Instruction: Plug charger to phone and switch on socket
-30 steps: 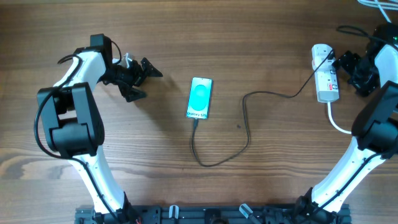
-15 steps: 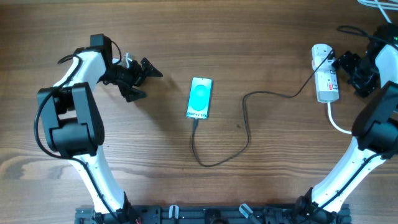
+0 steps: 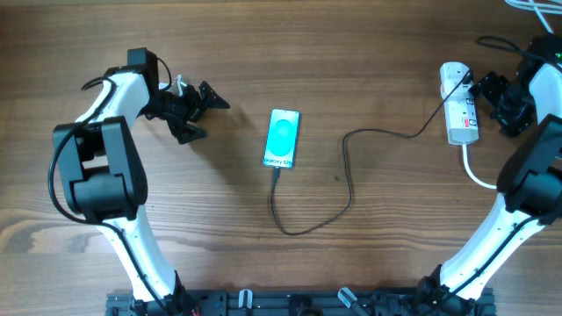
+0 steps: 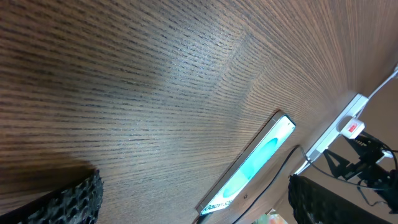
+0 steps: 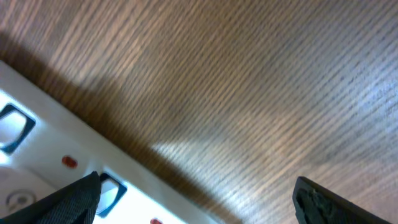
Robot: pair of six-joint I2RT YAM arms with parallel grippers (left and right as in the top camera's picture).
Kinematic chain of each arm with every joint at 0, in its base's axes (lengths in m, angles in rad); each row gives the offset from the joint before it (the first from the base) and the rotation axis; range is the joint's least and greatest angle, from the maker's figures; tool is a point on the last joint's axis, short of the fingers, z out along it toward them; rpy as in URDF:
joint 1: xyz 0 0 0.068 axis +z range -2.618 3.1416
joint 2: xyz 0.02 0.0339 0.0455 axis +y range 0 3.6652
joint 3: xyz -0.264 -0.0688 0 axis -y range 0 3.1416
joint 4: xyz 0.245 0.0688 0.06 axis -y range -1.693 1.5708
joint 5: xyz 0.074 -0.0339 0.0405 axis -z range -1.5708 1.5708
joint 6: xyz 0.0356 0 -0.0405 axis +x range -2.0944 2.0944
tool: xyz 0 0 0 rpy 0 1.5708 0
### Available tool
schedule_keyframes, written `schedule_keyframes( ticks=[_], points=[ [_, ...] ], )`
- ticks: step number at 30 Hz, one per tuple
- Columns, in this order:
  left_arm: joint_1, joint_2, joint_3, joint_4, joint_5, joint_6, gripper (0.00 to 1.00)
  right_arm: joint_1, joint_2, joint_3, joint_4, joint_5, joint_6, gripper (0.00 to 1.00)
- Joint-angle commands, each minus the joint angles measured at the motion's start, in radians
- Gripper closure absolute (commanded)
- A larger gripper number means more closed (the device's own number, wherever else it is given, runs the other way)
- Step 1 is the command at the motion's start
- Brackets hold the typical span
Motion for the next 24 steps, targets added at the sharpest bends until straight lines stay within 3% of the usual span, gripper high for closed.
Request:
schedule_keyframes(
  ticks=[1, 14, 24],
  points=[
    [0.005, 0.049, -0.019, 0.003, -0.079, 0.003, 0.0, 0.025, 0.027, -0.07, 0.0, -0.037, 0.004, 0.0],
    [0.005, 0.049, -0.019, 0.003, -0.079, 0.003, 0.0, 0.04, 0.027, -0.082, -0.066, -0.119, -0.004, 0.0],
    [0.005, 0.049, -0.019, 0.003, -0.079, 0.003, 0.0, 0.04, 0.027, -0.081, -0.092, -0.034, -0.056, 0.0]
  ],
)
